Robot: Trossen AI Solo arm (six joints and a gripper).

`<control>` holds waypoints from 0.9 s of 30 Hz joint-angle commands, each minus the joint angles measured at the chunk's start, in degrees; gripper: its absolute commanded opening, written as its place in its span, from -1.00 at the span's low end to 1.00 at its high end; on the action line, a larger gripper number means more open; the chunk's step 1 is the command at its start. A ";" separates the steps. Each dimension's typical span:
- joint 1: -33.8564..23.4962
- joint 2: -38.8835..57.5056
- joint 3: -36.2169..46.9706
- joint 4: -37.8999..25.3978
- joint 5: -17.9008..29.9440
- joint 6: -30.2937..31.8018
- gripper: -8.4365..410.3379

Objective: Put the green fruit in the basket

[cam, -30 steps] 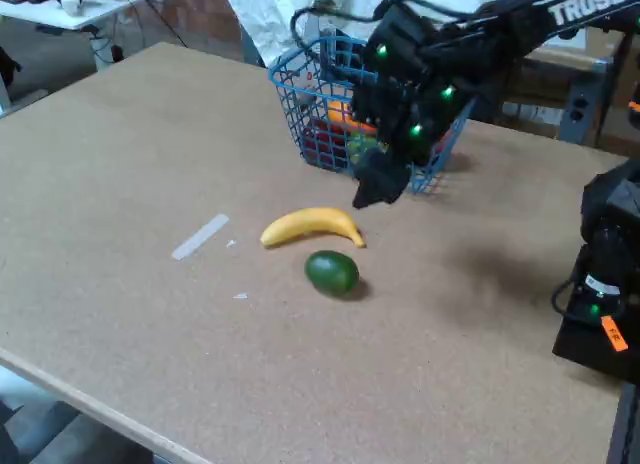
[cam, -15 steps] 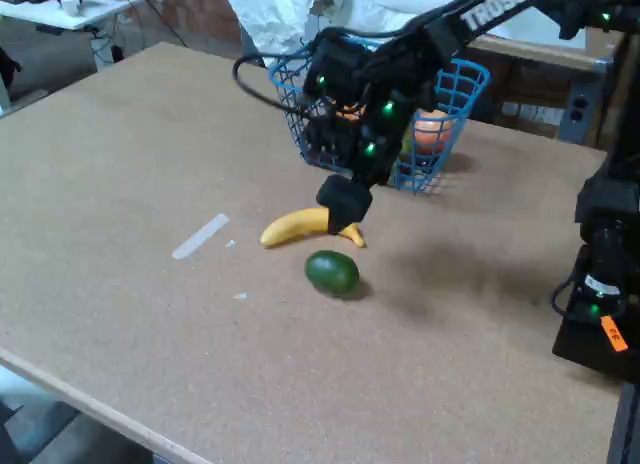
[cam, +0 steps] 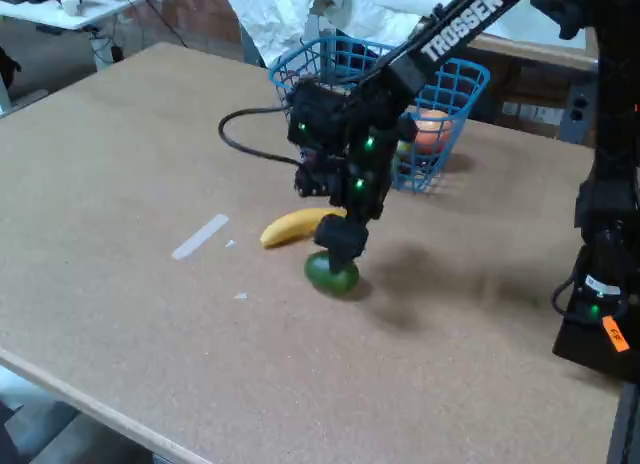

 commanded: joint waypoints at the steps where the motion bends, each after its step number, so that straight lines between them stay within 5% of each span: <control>1: 0.68 2.45 -0.02 2.21 -0.52 -0.11 0.95; 19: 0.98 8.00 -0.02 9.38 5.62 -2.25 0.92; 23: 1.03 8.00 -0.02 9.46 5.57 -2.62 0.72; 27: 1.07 8.00 -0.02 9.55 5.51 -2.23 0.31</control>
